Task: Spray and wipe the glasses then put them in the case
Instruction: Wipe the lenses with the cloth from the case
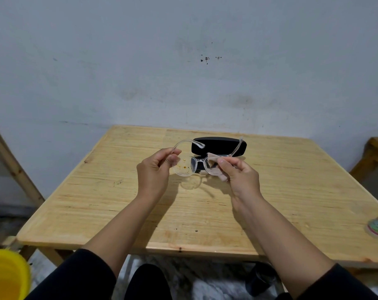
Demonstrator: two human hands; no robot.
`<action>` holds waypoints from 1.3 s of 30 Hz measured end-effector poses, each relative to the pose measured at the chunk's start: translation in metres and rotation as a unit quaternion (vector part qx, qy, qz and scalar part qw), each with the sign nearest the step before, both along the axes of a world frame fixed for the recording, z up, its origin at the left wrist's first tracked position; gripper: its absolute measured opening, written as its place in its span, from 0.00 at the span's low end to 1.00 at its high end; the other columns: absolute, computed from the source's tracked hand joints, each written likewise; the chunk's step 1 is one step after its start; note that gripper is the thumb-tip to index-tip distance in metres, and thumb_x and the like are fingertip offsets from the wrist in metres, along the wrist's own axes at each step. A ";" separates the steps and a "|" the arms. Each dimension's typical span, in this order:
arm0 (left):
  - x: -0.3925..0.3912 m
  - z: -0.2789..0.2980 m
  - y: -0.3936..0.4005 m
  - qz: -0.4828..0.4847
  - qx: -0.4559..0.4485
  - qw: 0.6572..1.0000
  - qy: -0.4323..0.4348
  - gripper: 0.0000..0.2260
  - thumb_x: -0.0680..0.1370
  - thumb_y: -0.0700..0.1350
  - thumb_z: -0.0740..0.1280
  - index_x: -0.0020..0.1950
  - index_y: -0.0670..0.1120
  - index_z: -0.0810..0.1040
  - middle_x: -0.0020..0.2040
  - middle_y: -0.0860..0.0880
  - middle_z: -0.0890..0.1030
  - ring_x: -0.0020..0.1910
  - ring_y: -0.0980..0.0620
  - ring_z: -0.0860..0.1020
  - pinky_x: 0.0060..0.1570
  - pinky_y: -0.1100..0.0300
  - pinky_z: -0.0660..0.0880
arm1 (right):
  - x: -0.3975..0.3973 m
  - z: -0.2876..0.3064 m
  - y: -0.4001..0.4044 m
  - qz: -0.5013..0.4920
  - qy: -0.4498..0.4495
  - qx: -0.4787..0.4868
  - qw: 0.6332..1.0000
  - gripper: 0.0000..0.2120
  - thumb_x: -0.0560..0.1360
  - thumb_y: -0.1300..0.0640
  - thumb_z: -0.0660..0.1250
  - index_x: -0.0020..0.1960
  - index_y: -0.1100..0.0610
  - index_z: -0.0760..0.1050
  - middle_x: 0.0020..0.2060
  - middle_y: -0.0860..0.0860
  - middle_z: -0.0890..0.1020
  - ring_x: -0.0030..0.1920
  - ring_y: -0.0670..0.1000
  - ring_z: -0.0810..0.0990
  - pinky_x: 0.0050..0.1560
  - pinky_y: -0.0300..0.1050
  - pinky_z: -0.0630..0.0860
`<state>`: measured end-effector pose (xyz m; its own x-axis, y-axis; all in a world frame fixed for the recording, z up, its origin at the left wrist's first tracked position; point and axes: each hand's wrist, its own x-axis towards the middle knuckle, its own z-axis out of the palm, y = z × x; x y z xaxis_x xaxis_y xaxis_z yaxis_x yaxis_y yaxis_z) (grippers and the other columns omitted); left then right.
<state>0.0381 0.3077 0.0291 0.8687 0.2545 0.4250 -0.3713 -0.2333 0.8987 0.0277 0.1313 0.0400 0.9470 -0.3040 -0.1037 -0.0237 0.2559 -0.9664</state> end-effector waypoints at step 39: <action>-0.014 -0.022 0.003 -0.033 0.021 0.998 0.041 0.09 0.75 0.40 0.68 0.43 0.54 0.82 0.40 0.56 0.84 0.42 0.60 0.82 0.43 0.74 0.73 | -0.015 -0.019 -0.006 0.068 -0.007 -0.167 0.984 0.08 0.73 0.57 0.66 0.47 0.48 0.82 0.42 0.51 0.83 0.42 0.49 0.78 0.45 0.43 0.75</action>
<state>0.0238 0.3105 0.0073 0.9151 0.1793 0.3611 -0.3129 -0.2490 0.9166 0.0131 0.1250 0.0210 0.9820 -0.1886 -0.0061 -0.0215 -0.0797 -0.9966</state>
